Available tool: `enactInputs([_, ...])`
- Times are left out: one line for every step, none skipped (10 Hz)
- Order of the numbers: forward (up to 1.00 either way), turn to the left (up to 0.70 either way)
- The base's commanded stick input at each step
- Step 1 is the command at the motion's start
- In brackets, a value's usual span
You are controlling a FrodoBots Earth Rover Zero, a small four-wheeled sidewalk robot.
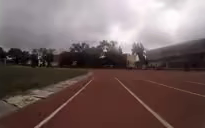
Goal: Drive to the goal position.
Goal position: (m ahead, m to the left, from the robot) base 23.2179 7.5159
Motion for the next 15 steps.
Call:
enactInputs([0.7, 0.06])
enactInputs([0.7, 0.03])
enactInputs([0.7, 0.09])
enactInputs([0.7, 0.14])
enactInputs([0.7, -0.22])
enactInputs([0.7, -0.33])
enactInputs([0.7, -0.35])
enactInputs([0.7, 0.0])
enactInputs([0.7, 0.03])
enactInputs([0.7, 0.05])
enactInputs([0.7, 0.09])
enactInputs([0.7, 0.08])
enactInputs([0.7, 0.06])
enactInputs([0.7, 0.04])
enactInputs([0.7, 0.06])
